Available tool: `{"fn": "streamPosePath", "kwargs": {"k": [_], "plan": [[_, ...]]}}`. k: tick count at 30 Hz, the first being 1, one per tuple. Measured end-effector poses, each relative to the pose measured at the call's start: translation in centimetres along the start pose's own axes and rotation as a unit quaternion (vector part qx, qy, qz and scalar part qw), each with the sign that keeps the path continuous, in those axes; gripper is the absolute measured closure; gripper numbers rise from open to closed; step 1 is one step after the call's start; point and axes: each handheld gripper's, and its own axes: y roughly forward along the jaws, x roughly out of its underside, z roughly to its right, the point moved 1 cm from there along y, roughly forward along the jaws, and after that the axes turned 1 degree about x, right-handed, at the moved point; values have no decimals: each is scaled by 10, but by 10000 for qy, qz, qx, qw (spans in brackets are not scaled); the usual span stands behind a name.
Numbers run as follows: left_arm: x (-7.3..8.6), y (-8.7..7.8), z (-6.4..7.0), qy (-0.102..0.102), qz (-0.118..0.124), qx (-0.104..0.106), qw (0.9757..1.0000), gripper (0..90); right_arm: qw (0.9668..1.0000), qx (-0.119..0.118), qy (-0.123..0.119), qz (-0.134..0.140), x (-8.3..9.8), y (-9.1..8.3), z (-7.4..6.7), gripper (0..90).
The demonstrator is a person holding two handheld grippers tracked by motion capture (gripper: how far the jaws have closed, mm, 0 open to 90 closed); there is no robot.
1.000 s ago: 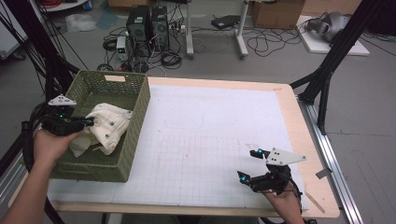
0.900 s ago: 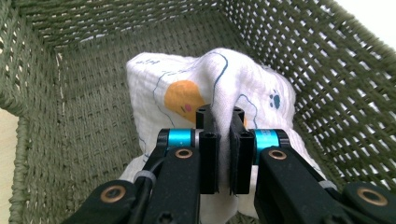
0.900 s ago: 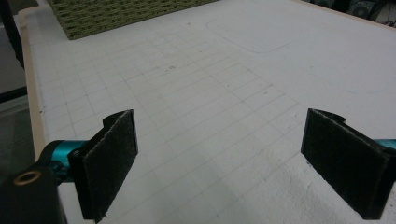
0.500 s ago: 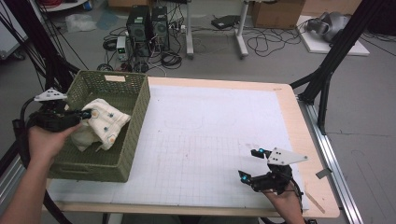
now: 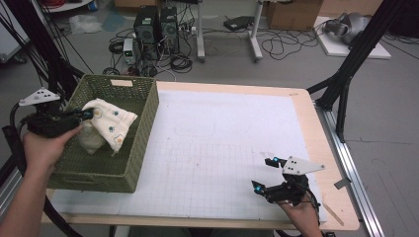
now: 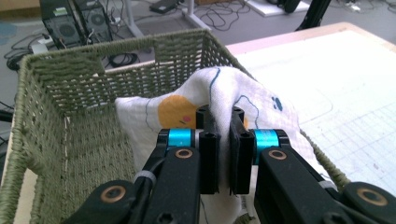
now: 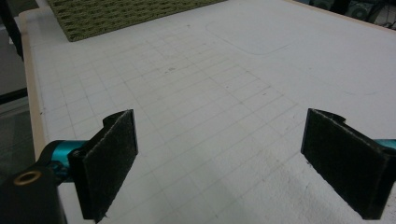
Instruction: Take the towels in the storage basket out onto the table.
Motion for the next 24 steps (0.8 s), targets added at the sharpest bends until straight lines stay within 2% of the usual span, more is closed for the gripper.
{"fn": "streamPosePath", "kwargs": {"k": [16, 24], "plan": [[-11, -11, 7, 72, 408, 132, 9991, 848, 10000, -3, -9, -1, 0, 0, 0, 102], [-21, -15, 18, 192, 587, 241, 9978, 847, 10000, 4, -13, 3, 0, 0, 0, 102]]}}
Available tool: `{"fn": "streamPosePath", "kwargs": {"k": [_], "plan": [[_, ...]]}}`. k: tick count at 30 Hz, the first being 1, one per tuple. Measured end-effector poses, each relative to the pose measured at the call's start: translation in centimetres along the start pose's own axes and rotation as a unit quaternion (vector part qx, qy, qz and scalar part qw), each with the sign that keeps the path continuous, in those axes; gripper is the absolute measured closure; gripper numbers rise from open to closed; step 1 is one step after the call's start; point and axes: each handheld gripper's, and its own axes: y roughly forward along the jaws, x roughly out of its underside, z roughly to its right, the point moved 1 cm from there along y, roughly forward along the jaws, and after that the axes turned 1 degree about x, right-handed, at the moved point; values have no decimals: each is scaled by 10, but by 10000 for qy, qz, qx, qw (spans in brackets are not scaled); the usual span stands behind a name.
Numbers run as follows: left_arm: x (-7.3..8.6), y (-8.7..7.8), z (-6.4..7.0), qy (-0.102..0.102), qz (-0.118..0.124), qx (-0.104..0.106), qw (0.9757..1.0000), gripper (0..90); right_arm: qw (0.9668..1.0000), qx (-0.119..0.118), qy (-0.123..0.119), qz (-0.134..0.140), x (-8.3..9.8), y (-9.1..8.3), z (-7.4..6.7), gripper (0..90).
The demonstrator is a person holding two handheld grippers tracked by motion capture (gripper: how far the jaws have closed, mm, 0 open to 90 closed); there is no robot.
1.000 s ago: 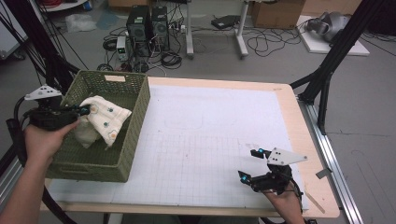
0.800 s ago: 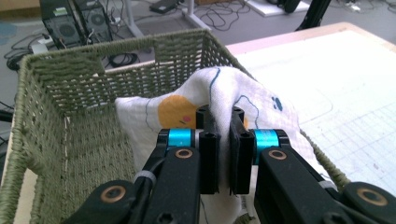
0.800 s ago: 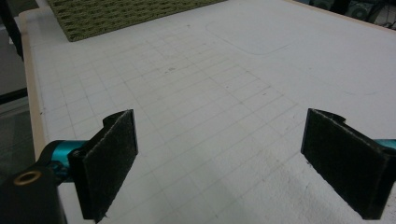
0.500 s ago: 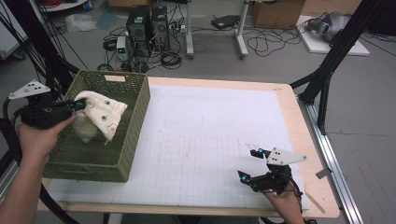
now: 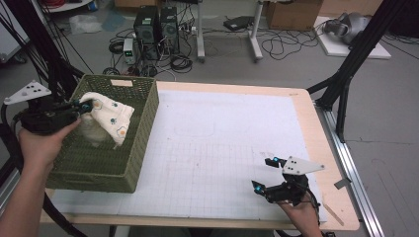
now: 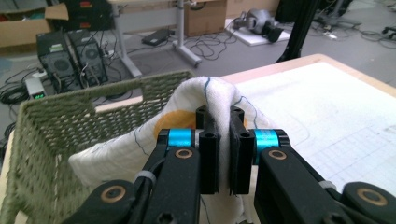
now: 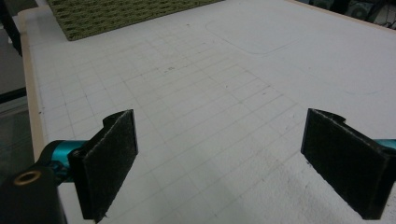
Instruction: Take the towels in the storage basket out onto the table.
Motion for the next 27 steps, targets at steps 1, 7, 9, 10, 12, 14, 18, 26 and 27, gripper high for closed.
{"fn": "streamPosePath", "kwargs": {"k": [1, 7, 9, 10, 12, 14, 18, 26, 27], "plan": [[-2, 0, 2, 24, 19, 2, 10000, 848, 10000, -1, 0, -1, 0, 0, 0, 101], [-11, 1, 13, 105, 153, 129, 9997, 848, 10000, -3, -3, -9, 0, 0, 0, 102], [-14, 3, 19, 133, 193, 193, 9995, 848, 10000, -1, -5, -5, 0, 0, 0, 102], [-15, 4, 22, 160, 202, 226, 9994, 848, 10000, -5, -6, -14, 0, 0, 0, 101], [-17, 6, 27, 207, 203, 291, 9992, 848, 10000, -4, 1, -11, 0, 0, 0, 102], [-17, 9, 31, 246, 193, 340, 9989, 848, 10000, -6, -2, -10, 0, 0, 0, 102], [-19, 16, 41, 297, 200, 459, 9983, 848, 10000, -3, -10, -5, 0, -1, 0, 102], [-21, 33, 62, 429, 165, 708, 9964, 848, 10000, -8, -5, -4, 0, 0, 0, 101], [-21, 36, 65, 446, 150, 755, 9960, 848, 10000, -7, -7, -3, 0, 0, 0, 102]]}}
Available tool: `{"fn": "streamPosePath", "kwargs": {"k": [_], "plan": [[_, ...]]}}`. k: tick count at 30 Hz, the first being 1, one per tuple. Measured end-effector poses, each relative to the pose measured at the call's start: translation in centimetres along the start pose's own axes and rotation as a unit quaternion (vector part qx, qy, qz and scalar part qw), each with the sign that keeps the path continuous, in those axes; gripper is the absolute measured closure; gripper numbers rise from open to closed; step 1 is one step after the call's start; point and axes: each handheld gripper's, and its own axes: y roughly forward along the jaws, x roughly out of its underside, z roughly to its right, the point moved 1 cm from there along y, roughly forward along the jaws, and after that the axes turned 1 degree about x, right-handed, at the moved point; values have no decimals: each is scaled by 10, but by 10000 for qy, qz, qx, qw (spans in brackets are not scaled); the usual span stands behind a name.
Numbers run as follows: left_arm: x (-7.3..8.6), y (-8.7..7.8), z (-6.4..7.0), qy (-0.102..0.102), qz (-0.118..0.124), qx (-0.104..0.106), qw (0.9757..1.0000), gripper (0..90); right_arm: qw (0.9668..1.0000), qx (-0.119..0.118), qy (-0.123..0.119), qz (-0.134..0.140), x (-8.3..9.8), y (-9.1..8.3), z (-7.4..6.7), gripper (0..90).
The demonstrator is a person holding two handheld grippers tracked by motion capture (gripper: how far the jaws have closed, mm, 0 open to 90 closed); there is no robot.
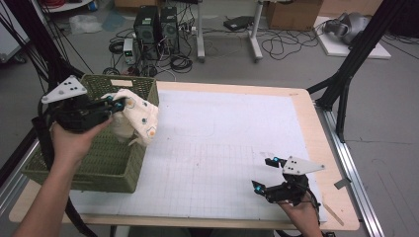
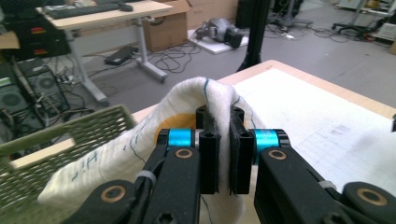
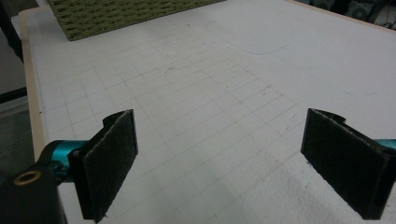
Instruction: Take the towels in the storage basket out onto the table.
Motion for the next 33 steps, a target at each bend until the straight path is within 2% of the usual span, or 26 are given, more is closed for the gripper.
{"fn": "streamPosePath", "kwargs": {"k": [9, 16, 24, 33], "plan": [[-2, 25, 22, 130, -77, 276, 9995, 848, 10000, 5, -9, 26, 0, 0, 0, 102], [-1, 46, 42, 251, -164, 515, 9982, 848, 10000, -30, -25, 20, -1, 0, 0, 102], [1, 69, 63, 317, -222, 815, 9959, 848, 10000, -34, -15, 17, -1, 0, -1, 102], [9, 98, 93, 412, -334, 1113, 9924, 847, 10000, -53, -30, 32, -2, -1, -2, 102]]}}
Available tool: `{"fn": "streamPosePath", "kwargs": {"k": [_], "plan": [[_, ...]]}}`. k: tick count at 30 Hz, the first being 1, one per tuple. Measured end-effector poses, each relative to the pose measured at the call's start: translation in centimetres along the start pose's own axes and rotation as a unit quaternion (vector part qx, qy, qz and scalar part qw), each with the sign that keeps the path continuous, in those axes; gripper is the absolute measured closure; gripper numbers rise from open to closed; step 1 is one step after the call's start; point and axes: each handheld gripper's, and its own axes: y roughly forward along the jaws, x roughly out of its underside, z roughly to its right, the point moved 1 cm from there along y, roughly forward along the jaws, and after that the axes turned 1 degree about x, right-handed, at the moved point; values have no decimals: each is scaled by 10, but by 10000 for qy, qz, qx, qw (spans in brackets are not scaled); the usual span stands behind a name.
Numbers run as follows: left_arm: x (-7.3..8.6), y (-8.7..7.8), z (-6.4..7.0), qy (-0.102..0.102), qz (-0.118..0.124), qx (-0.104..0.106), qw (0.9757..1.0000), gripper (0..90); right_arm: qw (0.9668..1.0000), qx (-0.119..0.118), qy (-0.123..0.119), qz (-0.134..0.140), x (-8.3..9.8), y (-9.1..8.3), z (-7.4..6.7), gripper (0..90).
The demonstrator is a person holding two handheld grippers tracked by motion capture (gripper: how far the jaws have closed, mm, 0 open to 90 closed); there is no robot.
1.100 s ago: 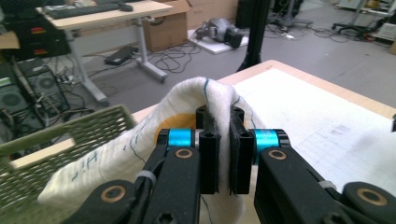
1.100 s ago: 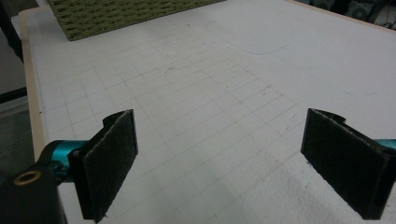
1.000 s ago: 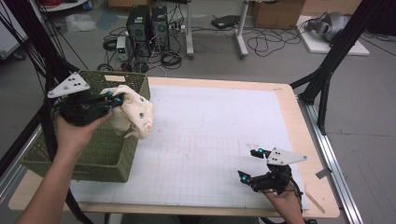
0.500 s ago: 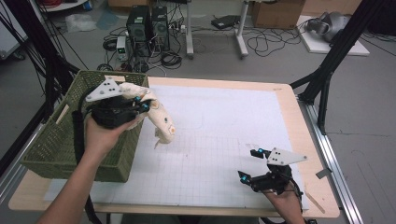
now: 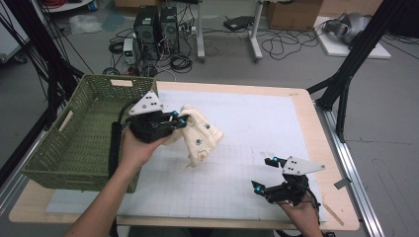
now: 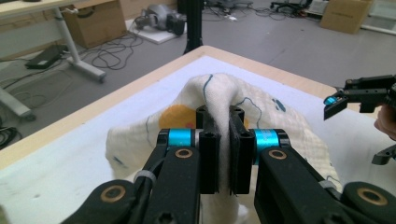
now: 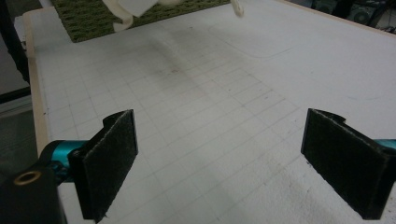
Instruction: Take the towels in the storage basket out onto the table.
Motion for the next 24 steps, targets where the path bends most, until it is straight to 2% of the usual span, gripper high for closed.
{"fn": "streamPosePath", "kwargs": {"k": [8, 12, 16, 24], "plan": [[14, 44, 19, -12, -229, 271, 9994, 845, 10000, 6, -46, 0, -1, 1, 0, 102], [23, 66, 23, -62, -316, 394, 9987, 841, 10000, 12, -60, -2, -1, 1, 0, 102], [34, 91, 23, -149, -416, 475, 9979, 835, 10000, -4, -62, -7, -1, 3, 0, 102], [49, 124, 18, -287, -583, 389, 9971, 816, 10000, -34, -82, -32, -3, 8, -1, 102]]}}
